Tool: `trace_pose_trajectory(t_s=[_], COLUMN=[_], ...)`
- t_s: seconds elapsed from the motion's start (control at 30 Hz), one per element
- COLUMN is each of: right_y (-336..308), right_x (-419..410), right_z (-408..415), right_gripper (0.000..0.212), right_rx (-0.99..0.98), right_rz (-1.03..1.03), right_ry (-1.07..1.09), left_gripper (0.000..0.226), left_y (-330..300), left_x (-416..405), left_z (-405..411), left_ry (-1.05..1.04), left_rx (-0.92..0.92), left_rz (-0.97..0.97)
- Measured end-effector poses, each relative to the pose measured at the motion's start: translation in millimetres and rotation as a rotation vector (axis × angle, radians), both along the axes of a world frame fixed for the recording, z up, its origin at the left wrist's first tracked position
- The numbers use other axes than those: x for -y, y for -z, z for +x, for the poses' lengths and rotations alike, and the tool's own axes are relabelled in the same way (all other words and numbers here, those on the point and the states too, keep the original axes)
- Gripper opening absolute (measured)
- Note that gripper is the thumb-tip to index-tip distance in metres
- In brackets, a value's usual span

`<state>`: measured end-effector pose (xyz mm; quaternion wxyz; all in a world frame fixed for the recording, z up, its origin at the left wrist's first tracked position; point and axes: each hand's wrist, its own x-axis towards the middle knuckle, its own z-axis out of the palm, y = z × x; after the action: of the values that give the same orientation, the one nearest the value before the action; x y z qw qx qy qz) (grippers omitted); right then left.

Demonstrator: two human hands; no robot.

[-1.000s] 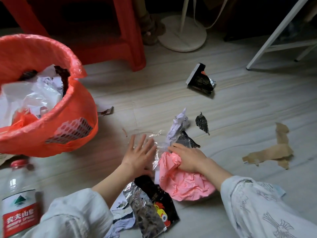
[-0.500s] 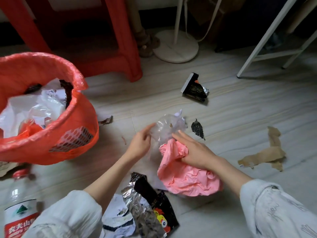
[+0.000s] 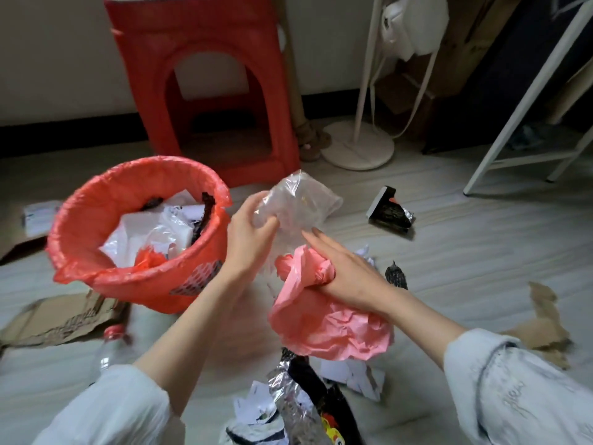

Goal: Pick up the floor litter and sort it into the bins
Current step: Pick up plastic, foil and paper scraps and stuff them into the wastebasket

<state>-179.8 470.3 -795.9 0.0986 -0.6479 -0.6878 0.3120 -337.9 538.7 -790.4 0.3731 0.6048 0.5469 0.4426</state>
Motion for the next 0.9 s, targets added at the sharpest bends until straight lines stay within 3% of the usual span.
trace_pose_trajectory(t_s=[0.1, 0.17, 0.33, 0.47, 0.53, 0.57, 0.63, 0.7, 0.9], right_y=[-19.2, -32.6, -64.8, -87.6, -93.5, -94.0, -93.7, -93.0, -83.4], right_x=[-8.2, -20.1, -52.2, -74.1, -83.6, -90.5, -100.9, -111.0, -138.0], right_z=[-25.1, -35.3, -58.3, -69.7, -72.3, -78.1, -91.9, -100.6, -112.0], right_gripper=[0.083, 0.07, 0.037, 0.03, 0.034, 0.046, 0.063, 0.062, 0.055], right_rx=[-0.046, -0.093, -0.123, -0.148, -0.057, -0.005, 0.048, 0.058, 0.11], right_rz=[0.091, 0.145, 0.21, 0.284, 0.297, 0.3, 0.321, 0.355, 0.337], right_ry=[-0.004, 0.077, 0.175, 0.186, 0.166, 0.161, 0.199, 0.247, 0.229], left_gripper=[0.045, 0.048, 0.042, 0.039, 0.037, 0.038, 0.039, 0.042, 0.041], left_y=[-41.7, -58.1, -43.7, -29.6, -21.5, -13.8, 2.9, 13.7, 50.1], left_x=[-15.0, -27.1, -31.9, -46.7, -58.9, -65.5, -75.8, -85.6, -97.9], left_z=[-29.5, -48.3, -110.7, -149.5, -152.8, -156.0, -161.5, -162.1, -151.4], left_ry=[-0.151, -0.258, -0.356, -0.476, -0.518, -0.517, -0.456, -0.351, 0.066], left_rx=[0.186, 0.231, -0.173, -0.265, -0.447, -0.566, -0.766, -0.885, -1.028], left_rz=[0.082, 0.145, 0.176, 0.152, 0.171, 0.177, 0.156, 0.1, -0.24])
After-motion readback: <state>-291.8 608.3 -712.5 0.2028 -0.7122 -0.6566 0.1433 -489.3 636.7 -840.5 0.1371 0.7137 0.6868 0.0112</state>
